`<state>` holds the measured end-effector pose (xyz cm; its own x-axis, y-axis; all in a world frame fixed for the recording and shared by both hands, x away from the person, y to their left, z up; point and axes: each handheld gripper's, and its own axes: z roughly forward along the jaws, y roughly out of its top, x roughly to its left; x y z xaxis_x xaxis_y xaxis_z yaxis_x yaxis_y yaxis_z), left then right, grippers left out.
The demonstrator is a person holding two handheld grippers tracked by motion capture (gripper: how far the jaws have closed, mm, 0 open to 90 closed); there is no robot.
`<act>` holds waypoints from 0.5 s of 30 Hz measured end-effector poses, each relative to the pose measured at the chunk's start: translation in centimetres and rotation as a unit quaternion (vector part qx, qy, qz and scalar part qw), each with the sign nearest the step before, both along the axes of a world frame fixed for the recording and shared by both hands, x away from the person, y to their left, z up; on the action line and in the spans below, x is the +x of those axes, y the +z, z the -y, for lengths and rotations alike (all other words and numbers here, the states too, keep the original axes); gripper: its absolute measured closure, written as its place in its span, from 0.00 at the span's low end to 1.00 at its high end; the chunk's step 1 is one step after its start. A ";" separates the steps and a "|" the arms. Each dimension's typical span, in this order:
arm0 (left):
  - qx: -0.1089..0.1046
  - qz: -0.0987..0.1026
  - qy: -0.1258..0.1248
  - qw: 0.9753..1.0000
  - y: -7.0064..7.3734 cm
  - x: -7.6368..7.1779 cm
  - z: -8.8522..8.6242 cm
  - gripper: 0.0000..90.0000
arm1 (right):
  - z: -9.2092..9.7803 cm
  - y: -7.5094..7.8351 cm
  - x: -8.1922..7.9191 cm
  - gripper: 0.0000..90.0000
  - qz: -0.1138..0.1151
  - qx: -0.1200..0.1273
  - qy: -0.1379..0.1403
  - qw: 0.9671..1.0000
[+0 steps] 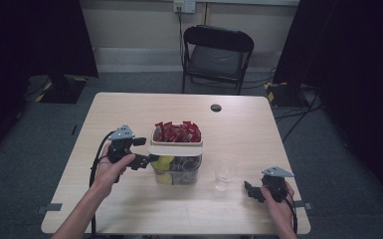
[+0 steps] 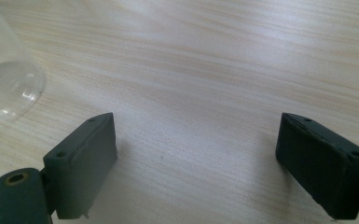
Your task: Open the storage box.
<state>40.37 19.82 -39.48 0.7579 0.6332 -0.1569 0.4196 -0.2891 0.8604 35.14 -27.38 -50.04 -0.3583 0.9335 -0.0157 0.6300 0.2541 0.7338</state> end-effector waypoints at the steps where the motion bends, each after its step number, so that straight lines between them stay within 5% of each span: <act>1: -0.002 -0.002 -0.001 1.000 0.0 0.0 0.0 0.17 | 0.0 0.0 0.0 0.13 0.000 0.000 0.000 1.000; 15: -0.012 -0.003 -0.004 1.000 0.7 0.6 -0.2 0.17 | 0.0 0.0 0.0 0.13 0.000 0.000 0.000 1.000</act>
